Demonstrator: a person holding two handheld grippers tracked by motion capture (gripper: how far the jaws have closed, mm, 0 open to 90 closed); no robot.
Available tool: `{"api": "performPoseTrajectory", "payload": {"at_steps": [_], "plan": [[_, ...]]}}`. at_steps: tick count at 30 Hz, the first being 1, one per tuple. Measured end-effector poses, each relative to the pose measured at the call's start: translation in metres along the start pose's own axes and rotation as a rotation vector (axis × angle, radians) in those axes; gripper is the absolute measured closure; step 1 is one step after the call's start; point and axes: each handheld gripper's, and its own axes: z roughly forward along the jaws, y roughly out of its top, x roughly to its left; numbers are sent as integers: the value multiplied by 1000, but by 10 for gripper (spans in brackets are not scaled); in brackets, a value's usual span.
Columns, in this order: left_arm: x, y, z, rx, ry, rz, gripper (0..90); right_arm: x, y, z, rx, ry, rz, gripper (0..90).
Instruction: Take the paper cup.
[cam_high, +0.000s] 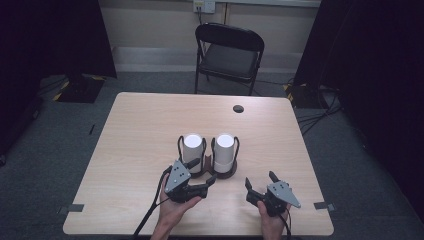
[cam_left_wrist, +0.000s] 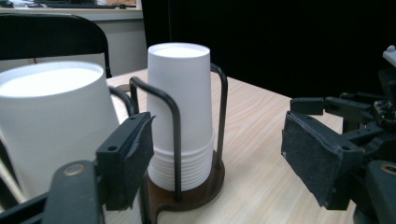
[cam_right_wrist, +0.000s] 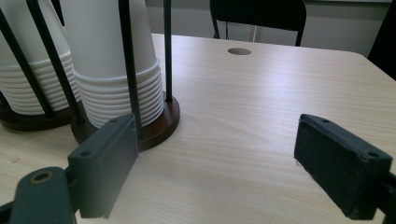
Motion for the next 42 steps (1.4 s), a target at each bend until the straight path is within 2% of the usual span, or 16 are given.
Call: {"api": "performPoseTrajectory", "payload": {"at_steps": [11,13,18,23,26,27,34,42], "plan": [[4,15,10,-10,-14,8,205,0,-1,-2,-19,16,0,134],[3,17,11,-13,-9,23,211,0,-1,-2,-19,22,-1,136],[6,22,17,-6,-25,8,233,0,-1,-2,-24,41,-5,148],[6,29,23,-7,-26,18,230,0,-1,-2,-24,48,-4,151],[4,33,26,-16,-33,10,219,0,-1,-2,-23,49,-7,152],[3,34,28,-15,-28,22,210,0,-1,-2,-22,50,-7,152],[4,43,40,-8,-24,35,213,-1,-2,-4,-43,72,-2,142],[11,49,57,16,-29,37,196,-1,-2,-4,-43,74,-1,145]]}}
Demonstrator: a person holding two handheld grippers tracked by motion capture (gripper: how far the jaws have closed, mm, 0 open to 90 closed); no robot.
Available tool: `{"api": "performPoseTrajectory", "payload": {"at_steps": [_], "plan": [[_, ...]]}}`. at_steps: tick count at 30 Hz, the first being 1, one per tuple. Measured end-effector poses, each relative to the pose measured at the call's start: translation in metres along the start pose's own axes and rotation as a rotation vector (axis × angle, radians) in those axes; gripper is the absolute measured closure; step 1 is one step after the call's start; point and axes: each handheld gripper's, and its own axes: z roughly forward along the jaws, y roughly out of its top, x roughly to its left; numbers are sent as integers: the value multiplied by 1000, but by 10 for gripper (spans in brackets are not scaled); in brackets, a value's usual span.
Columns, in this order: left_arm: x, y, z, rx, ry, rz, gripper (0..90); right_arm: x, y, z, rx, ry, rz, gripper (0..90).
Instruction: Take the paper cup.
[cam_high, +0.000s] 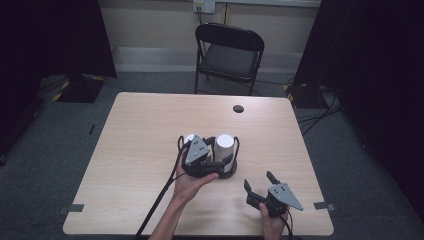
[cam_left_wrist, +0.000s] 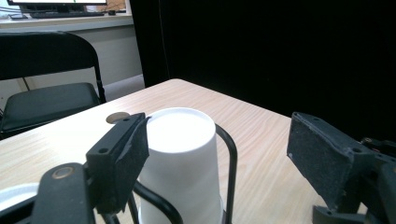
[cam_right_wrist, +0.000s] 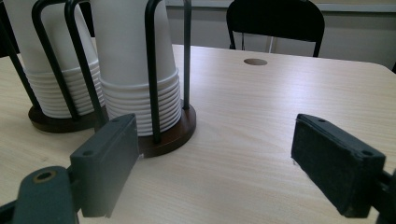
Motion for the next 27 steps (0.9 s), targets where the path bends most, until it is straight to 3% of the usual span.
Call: {"api": "performPoseTrajectory", "payload": {"at_steps": [7,12,18,27], "plan": [[9,0,13,15,3,-39,192,0,0,0,0,1,0,149],[11,0,18,41,24,-14,203,0,0,0,-3,2,0,152],[19,0,24,48,25,-25,208,0,0,-1,-8,-1,4,151],[19,-1,37,77,29,16,218,0,0,-1,-10,0,2,151]]}}
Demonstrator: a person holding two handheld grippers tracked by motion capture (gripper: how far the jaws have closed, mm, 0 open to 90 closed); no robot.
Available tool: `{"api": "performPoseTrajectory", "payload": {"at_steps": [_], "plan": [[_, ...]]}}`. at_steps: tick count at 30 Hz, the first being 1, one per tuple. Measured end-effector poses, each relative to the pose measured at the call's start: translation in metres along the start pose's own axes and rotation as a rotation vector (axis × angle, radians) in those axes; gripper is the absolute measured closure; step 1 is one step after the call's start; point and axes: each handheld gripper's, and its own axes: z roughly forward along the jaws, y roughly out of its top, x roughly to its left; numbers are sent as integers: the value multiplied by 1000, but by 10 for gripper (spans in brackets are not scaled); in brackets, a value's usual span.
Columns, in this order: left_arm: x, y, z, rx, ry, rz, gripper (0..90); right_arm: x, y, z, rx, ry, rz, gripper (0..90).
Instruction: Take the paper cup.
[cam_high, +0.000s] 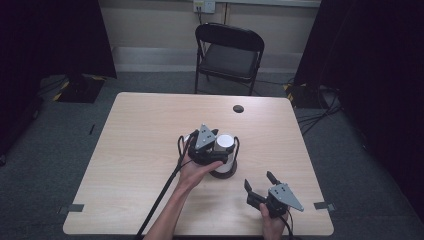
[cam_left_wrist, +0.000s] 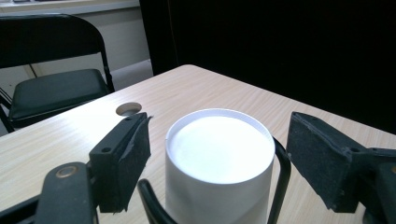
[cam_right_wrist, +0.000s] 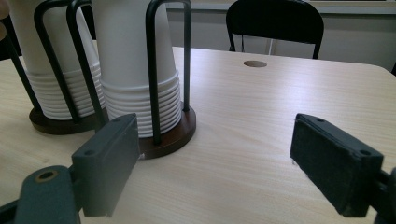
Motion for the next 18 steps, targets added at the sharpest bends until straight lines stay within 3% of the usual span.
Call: {"api": "performPoseTrajectory", "payload": {"at_steps": [5,18], "plan": [[-1,1,4,-12,4,-7,244,0,0,0,-4,-2,1,152],[-1,-2,12,34,14,21,273,0,0,-1,-12,2,2,153]]}}
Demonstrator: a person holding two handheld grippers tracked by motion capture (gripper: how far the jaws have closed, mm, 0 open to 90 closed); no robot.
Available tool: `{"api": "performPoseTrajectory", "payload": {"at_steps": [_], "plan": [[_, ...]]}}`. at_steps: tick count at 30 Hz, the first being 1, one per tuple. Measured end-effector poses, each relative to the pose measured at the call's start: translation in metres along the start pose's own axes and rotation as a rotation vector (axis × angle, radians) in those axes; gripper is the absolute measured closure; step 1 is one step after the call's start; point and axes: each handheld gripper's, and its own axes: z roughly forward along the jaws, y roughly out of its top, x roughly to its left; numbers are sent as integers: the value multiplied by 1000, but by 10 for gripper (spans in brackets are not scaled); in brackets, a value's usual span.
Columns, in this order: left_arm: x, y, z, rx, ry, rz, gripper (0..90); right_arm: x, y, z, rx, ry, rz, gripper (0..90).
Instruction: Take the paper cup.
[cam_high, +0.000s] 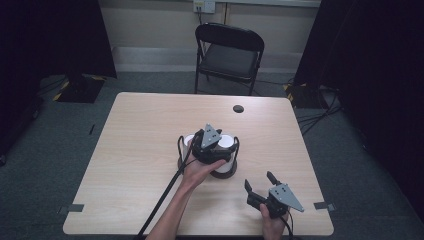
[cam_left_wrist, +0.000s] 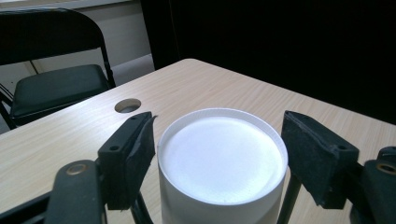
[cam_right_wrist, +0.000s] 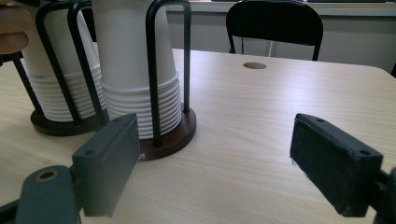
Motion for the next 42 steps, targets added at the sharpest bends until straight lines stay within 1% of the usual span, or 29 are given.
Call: {"api": "performPoseTrajectory", "payload": {"at_steps": [2,4,6,7,8,9,11,12,14,15,17,23,25,28,33,34,37,40,41,42], "plan": [[2,-1,1,12,1,-2,278,0,0,0,4,-3,-1,153],[1,-2,2,9,1,-15,278,0,0,0,4,-3,0,153],[1,-2,2,14,4,-11,281,0,0,0,4,-5,7,153],[1,-1,1,14,3,-3,290,0,0,0,3,-6,5,154],[1,0,0,13,10,0,306,0,0,0,4,-4,3,154],[1,0,0,7,12,-8,332,0,0,0,5,-4,2,154],[3,0,0,2,8,-23,339,0,0,1,9,-4,0,154],[3,0,0,3,12,-27,340,0,0,1,8,-5,0,154],[3,0,0,3,7,-32,341,0,0,0,5,-8,4,155],[3,0,0,5,9,-29,341,0,0,1,8,-6,3,154],[4,0,0,-3,5,-46,342,0,0,1,12,-7,2,154],[3,1,-1,-12,-1,-41,343,0,1,1,18,-13,2,162],[3,2,-2,-28,3,-52,344,1,1,2,21,-12,-3,162],[3,5,-4,-43,4,-39,344,0,1,1,15,-11,1,162],[4,9,-6,-53,0,-58,345,1,0,1,13,-14,-4,163],[4,9,-6,-60,2,-53,345,1,1,1,15,-13,-1,163],[3,11,-7,-59,6,-48,345,0,1,1,18,-11,-1,162],[3,13,-10,-67,11,-42,345,2,1,2,24,-16,-16,164],[4,13,-10,-71,10,-49,345,3,1,2,26,-16,-20,164],[4,14,-11,-77,10,-48,345,3,1,2,28,-14,-20,164]]}}
